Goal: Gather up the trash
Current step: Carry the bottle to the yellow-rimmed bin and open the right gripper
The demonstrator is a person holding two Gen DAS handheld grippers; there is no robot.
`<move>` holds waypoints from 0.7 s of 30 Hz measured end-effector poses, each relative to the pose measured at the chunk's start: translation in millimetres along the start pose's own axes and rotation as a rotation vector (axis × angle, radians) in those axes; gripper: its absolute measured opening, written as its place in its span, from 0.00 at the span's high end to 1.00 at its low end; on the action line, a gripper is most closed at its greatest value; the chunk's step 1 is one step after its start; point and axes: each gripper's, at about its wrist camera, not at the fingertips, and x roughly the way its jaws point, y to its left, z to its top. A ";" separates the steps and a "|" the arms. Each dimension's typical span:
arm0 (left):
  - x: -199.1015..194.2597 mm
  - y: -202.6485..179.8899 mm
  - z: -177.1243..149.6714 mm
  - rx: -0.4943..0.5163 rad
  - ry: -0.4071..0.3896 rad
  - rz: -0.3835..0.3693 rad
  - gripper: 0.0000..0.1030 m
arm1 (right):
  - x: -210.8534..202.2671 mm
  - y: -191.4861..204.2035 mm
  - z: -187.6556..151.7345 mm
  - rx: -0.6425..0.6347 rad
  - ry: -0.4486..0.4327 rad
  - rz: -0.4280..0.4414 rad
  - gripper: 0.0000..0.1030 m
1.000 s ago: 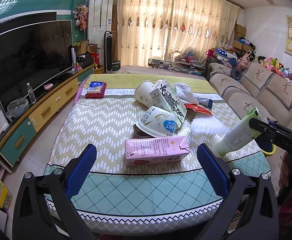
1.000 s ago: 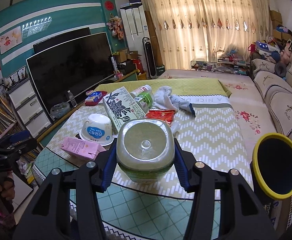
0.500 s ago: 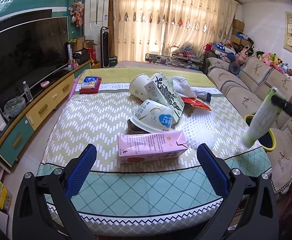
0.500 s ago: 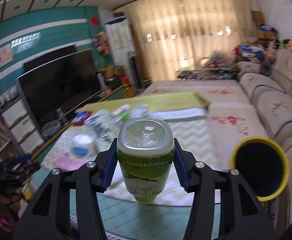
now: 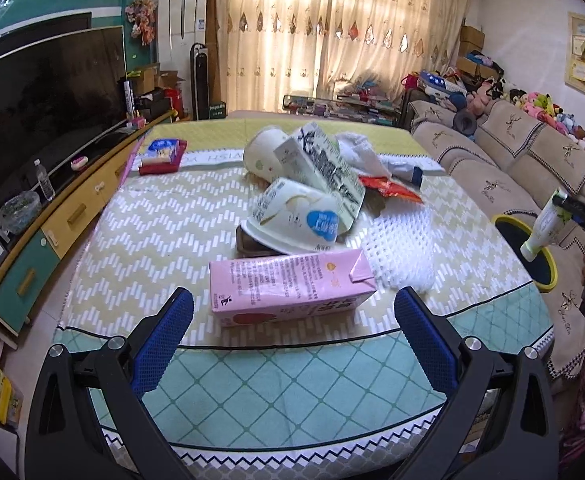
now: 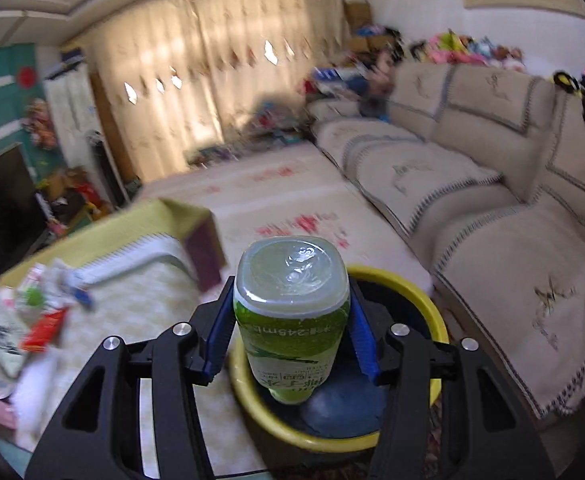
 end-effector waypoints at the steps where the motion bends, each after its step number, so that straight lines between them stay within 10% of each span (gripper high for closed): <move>1: 3.0 1.0 -0.9 -0.001 0.003 0.004 0.04 | 15.5 -4.8 -5.5 0.004 0.041 -0.020 0.52; 12: 41.8 20.3 -7.2 -0.006 0.040 0.004 0.04 | 101.0 -28.1 -43.5 0.027 0.268 -0.102 0.50; 21: 66.6 28.2 -4.7 -0.006 0.074 -0.055 0.04 | 98.2 -28.9 -40.5 0.017 0.246 -0.109 0.42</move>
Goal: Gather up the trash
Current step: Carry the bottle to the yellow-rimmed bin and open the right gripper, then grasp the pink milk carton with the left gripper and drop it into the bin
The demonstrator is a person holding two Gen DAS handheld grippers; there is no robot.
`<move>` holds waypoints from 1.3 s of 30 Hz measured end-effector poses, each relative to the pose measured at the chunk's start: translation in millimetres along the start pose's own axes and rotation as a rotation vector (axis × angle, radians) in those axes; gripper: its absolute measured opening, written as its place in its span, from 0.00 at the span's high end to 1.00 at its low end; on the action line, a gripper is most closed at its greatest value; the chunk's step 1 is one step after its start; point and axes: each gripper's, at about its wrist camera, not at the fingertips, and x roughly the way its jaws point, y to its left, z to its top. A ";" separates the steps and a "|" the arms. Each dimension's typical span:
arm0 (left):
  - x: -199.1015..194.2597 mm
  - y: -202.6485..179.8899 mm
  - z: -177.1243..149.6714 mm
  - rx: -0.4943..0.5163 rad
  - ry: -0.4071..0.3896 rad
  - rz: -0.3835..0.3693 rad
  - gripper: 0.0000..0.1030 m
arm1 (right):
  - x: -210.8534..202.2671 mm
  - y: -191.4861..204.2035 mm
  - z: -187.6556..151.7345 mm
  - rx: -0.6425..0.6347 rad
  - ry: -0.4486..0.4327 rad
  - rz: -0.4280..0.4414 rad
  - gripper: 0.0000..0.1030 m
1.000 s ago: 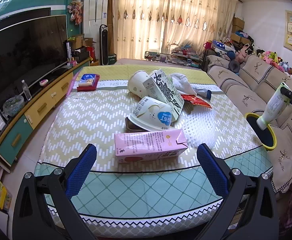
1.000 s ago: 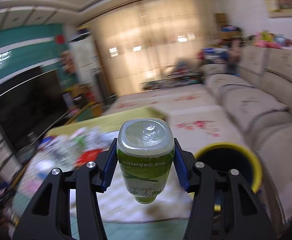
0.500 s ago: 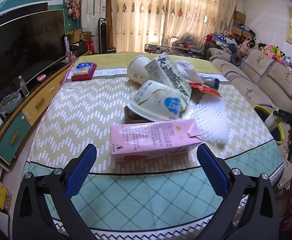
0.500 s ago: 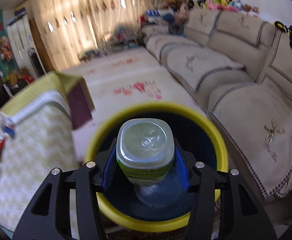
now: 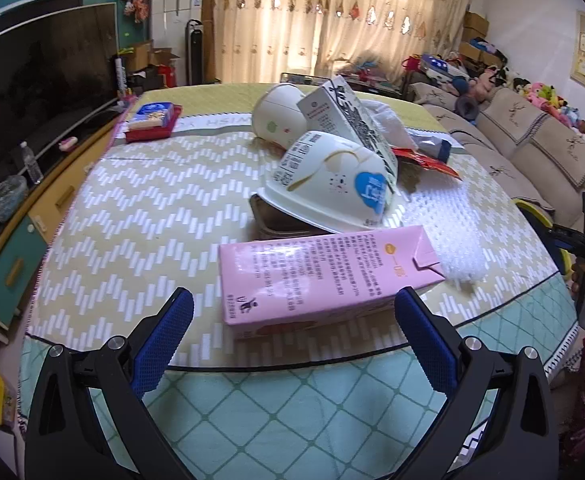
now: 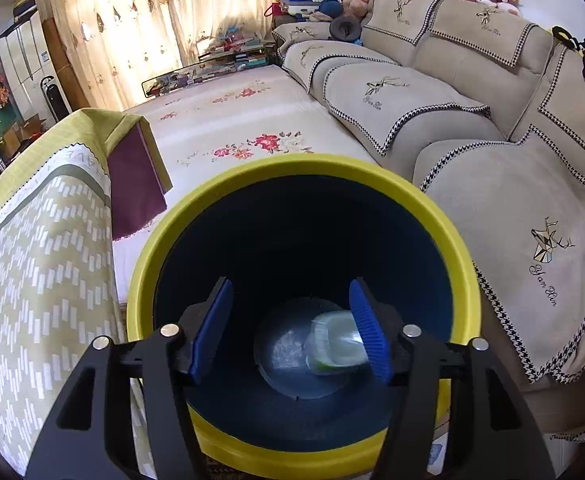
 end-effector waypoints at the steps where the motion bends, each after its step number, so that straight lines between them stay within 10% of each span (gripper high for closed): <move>1: -0.2 -0.7 -0.4 0.003 0.003 -0.018 0.04 | -1.6 0.3 -0.1 0.000 -0.002 0.003 0.41; 12: -21.7 -73.4 -8.4 0.222 0.022 -0.388 0.04 | -15.9 4.3 4.8 0.003 -0.023 0.032 0.37; 23: 2.0 -75.1 3.5 0.284 0.009 -0.294 0.05 | -26.7 -0.7 6.3 0.017 -0.044 0.051 0.36; 39: 49.4 -91.6 10.3 0.282 0.142 -0.351 0.60 | -45.8 -9.8 0.8 0.018 -0.068 0.074 0.33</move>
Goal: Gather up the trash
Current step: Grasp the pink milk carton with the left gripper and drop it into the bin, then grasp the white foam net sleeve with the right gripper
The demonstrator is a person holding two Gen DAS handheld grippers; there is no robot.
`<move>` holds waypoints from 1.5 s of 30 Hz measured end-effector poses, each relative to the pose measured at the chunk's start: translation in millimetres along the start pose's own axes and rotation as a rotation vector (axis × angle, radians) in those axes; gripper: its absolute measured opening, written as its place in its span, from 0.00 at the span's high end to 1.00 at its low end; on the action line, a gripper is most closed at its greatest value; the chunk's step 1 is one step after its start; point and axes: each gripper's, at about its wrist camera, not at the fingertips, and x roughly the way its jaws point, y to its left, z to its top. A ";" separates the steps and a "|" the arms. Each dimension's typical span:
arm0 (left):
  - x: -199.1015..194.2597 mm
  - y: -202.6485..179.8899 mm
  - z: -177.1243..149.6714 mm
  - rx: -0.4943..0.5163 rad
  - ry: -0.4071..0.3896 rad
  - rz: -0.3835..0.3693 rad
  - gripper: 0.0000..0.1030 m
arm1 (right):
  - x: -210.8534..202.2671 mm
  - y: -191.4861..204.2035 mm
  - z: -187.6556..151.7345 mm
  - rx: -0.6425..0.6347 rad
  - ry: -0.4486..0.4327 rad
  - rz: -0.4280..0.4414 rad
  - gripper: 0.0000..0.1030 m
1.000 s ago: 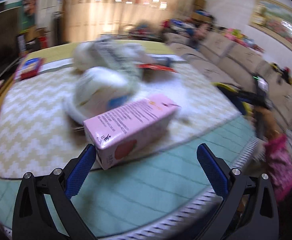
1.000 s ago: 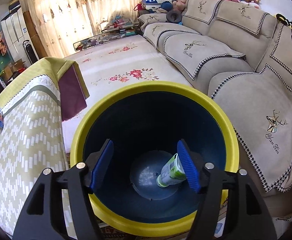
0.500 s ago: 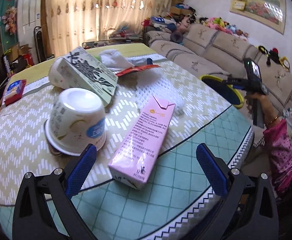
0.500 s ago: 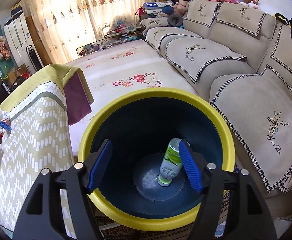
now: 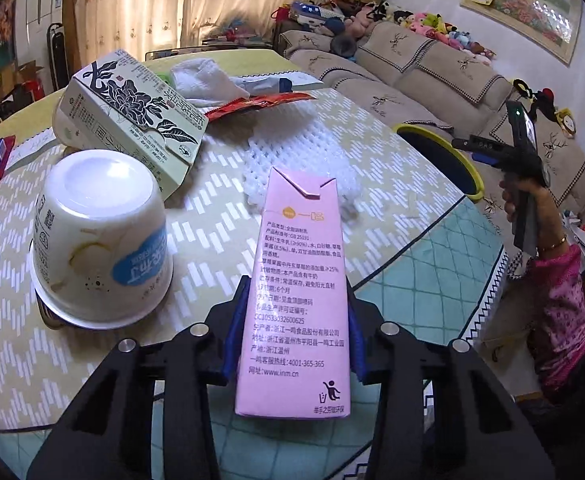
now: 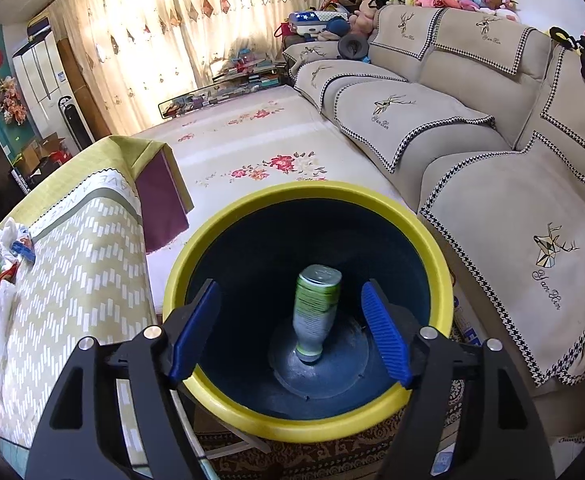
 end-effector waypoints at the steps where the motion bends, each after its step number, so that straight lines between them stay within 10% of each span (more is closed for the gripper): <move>1: -1.8 -3.3 1.4 0.008 -0.007 0.011 0.61 | -1.9 -1.0 -1.5 -0.003 0.000 0.002 0.33; 14: -10.4 -80.0 68.5 0.135 -0.063 -0.056 0.62 | -63.0 -33.2 -13.2 0.021 -0.103 0.012 0.32; 26: 92.2 -211.9 156.6 0.335 0.067 -0.252 0.62 | -104.3 -82.6 -39.3 0.101 -0.147 -0.026 0.30; 38: 198.0 -285.4 204.5 0.375 0.105 -0.228 0.62 | -96.4 -104.8 -49.0 0.151 -0.111 -0.035 0.30; 45: 191.2 -278.8 220.0 0.338 0.035 -0.212 0.37 | -93.6 -97.4 -50.5 0.151 -0.099 -0.019 0.28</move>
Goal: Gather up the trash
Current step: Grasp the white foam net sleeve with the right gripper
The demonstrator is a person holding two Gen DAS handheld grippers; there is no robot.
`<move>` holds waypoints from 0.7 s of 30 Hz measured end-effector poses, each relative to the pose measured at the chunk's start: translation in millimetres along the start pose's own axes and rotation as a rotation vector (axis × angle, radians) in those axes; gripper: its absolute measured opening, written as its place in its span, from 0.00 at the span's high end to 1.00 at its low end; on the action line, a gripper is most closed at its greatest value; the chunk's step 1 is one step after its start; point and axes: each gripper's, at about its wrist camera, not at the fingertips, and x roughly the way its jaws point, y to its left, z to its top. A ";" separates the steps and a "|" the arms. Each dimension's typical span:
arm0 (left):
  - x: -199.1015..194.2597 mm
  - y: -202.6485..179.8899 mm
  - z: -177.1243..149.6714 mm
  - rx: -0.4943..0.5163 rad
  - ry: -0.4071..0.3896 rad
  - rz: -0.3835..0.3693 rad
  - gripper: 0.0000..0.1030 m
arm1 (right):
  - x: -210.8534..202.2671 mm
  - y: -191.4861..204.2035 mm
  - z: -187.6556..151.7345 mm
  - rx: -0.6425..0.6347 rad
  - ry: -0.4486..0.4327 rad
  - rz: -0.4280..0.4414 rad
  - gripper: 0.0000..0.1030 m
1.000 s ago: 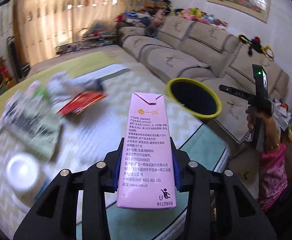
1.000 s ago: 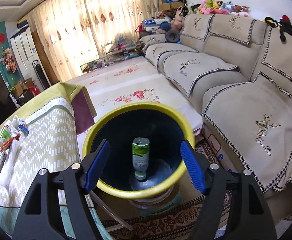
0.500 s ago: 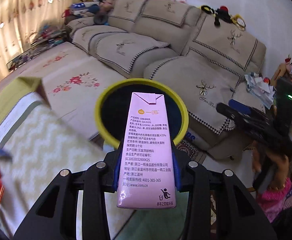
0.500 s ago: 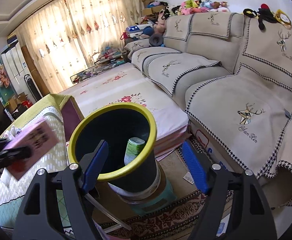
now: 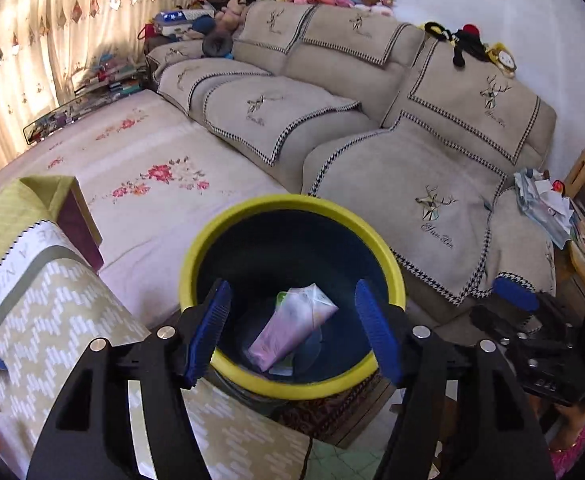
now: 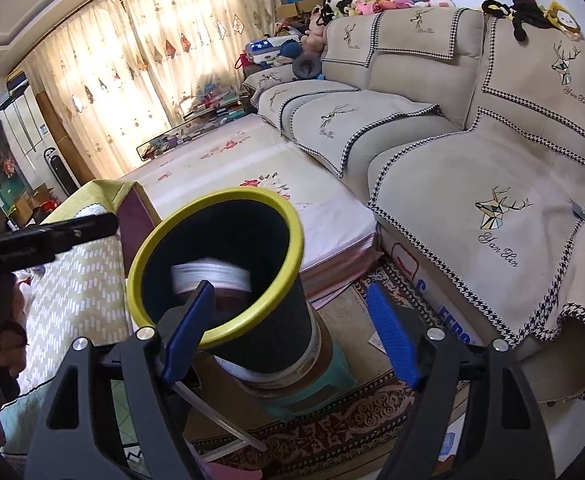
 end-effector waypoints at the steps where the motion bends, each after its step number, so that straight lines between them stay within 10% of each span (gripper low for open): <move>1: -8.6 0.5 -3.3 0.002 -0.010 0.007 0.36 | 0.2 1.5 -0.4 -0.002 0.001 0.004 0.27; 13: -183.6 40.8 -112.8 -0.144 -0.217 0.114 0.11 | 11.4 69.8 -10.0 -0.130 0.051 0.121 0.24; 21: -311.8 103.3 -222.7 -0.363 -0.339 0.398 0.08 | 18.3 167.2 -21.2 -0.297 0.101 0.268 0.24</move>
